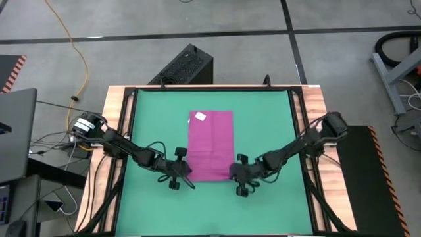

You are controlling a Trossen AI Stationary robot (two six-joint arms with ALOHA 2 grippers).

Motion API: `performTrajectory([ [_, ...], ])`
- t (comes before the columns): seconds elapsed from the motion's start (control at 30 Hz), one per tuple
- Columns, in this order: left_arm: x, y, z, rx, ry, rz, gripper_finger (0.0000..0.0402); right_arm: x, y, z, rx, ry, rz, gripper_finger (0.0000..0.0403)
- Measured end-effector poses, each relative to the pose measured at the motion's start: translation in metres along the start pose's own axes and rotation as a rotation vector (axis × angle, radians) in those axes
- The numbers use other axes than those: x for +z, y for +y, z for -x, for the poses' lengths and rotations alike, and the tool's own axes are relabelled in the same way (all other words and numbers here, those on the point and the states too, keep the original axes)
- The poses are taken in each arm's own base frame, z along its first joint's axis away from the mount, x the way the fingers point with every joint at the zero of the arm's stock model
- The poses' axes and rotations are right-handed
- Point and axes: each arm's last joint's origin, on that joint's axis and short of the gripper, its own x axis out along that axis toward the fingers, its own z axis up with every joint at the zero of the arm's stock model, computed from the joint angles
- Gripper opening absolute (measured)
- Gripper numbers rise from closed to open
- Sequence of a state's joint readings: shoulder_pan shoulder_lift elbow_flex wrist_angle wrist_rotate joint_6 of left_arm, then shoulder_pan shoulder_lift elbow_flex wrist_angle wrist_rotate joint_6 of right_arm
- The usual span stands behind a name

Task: Roll towel
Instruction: Roll the violet towel

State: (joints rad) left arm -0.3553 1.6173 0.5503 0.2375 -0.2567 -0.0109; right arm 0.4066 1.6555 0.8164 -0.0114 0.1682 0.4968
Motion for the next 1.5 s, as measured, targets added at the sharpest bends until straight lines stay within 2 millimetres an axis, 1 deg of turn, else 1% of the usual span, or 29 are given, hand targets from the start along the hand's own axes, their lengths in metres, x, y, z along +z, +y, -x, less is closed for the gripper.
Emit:
performTrajectory([
  [0.1, 0.000, 0.000, 0.000, -0.014, -0.001, 0.000, 0.0000, 0.013, -0.006, 0.011, 0.042, -0.034, -0.037, 0.0005],
  [0.23, 0.000, -0.001, 0.000, -0.024, 0.000, -0.001, 0.0000, 0.019, -0.019, 0.016, 0.054, -0.006, -0.112, 0.0005],
  [0.37, 0.000, -0.001, 0.000, -0.045, 0.000, 0.002, 0.0000, 0.017, -0.036, 0.011, 0.008, 0.068, -0.223, 0.0005],
  [0.67, -0.001, -0.002, 0.000, -0.066, 0.006, 0.016, 0.0000, 0.022, -0.051, 0.008, -0.022, 0.055, -0.244, 0.0005],
  [0.8, -0.001, -0.002, 0.000, -0.066, 0.008, 0.027, 0.0000, 0.019, -0.057, -0.004, -0.032, 0.083, -0.250, 0.0005],
  [1.0, 0.001, -0.002, 0.001, -0.070, 0.001, 0.057, 0.0000, 0.008, -0.060, -0.026, -0.050, 0.131, -0.240, 0.0006],
  [1.07, 0.004, -0.002, 0.006, -0.075, -0.019, 0.071, 0.0000, 0.006, -0.061, -0.029, -0.058, 0.146, -0.246, 0.0006],
  [1.17, 0.011, -0.004, 0.021, -0.083, -0.013, 0.074, 0.0000, 0.004, -0.061, -0.032, -0.062, 0.154, -0.252, 0.0007],
  [1.27, 0.029, -0.007, 0.043, -0.026, -0.076, 0.076, 0.0000, 0.003, -0.061, -0.032, -0.062, 0.155, -0.249, 0.0007],
  [1.33, 0.035, -0.015, 0.054, 0.045, -0.134, 0.020, 0.0000, 0.004, -0.061, -0.032, -0.059, 0.152, -0.241, 0.0007],
  [1.4, 0.035, -0.027, 0.060, 0.099, -0.162, -0.057, 0.0000, 0.004, -0.061, -0.032, -0.059, 0.152, -0.231, 0.0007],
  [1.5, 0.032, -0.040, 0.056, 0.115, -0.166, -0.094, 0.0000, 0.004, -0.061, -0.032, -0.054, 0.144, -0.223, 0.0007],
])
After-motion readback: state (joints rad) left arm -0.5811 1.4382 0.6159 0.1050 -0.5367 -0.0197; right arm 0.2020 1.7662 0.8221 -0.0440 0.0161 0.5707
